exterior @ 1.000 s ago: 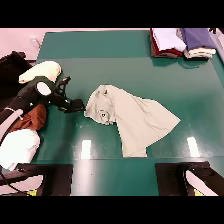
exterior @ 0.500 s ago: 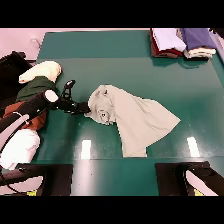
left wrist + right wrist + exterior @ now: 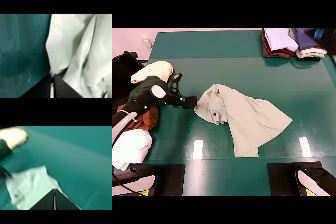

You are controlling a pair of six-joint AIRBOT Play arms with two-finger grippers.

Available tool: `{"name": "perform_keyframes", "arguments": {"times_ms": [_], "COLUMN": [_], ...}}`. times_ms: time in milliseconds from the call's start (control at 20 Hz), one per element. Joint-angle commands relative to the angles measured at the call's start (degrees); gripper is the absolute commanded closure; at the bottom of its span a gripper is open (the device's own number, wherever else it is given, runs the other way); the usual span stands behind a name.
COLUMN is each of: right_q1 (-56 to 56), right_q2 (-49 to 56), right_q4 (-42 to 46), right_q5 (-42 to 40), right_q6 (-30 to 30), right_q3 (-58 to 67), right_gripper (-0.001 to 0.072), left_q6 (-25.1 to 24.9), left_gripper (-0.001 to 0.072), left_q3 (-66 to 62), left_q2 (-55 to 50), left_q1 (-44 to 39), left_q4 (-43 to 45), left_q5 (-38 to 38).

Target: Fold the shirts.

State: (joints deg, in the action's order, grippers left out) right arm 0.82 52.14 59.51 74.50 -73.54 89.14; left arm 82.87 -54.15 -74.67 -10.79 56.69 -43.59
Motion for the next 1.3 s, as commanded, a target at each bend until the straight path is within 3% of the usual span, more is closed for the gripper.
{"name": "perform_keyframes", "arguments": {"times_ms": [0, 100, 250, 350, 450, 500, 700, 1050, 1150, 1250], "right_q1": [-0.07, -1.95, -9.38, -16.24, -23.85, -26.88, -30.32, -16.94, -13.84, -11.98], "right_q2": [0.02, 0.02, 0.02, 0.02, 0.07, 0.68, 6.43, 16.98, 17.29, 14.97], "right_q4": [18.23, 23.21, 22.45, 17.03, 7.45, 3.87, -4.55, -10.49, -10.23, -10.12], "right_q5": [10.69, 10.97, 7.69, 3.65, 0.0, -1.51, -6.78, -22.14, -25.05, -25.44], "right_q6": [-9.62, -11.08, -11.1, -10.62, -8.0, -6.25, -3.26, -2.49, -2.38, 0.59], "right_q3": [-9.64, -19.78, -33.11, -40.19, -46.27, -48.78, -55.17, -55.82, -55.28, -52.33], "right_gripper": [0.0695, 0.0695, 0.0695, 0.0677, 0.0234, 0.0218, 0.0273, 0.0289, 0.0522, 0.0696], "left_q6": [-0.92, -0.9, -0.9, -0.87, -0.87, -0.87, -0.87, -0.83, -0.83, -0.85], "left_gripper": [0.0684, 0.0684, 0.0684, 0.0684, 0.0684, 0.0684, 0.0684, 0.0683, 0.0683, 0.0684], "left_q3": [-5.05, -8.35, -10.21, -10.19, -10.19, -10.19, -10.19, -10.19, -10.23, -12.07], "left_q2": [2.21, 2.73, 2.84, 2.84, 2.84, 2.82, 2.82, 2.84, 2.86, 2.97], "left_q1": [2.91, 2.97, 2.97, 2.97, 2.97, 2.97, 2.97, 2.97, 2.97, 2.97], "left_q4": [1.53, 4.87, 6.14, 7.41, 7.41, 7.41, 7.41, 7.39, 7.39, 7.52], "left_q5": [-1.16, -1.77, -2.67, -2.89, -3.41, -3.56, -3.39, -3.56, -3.54, -4.42]}}
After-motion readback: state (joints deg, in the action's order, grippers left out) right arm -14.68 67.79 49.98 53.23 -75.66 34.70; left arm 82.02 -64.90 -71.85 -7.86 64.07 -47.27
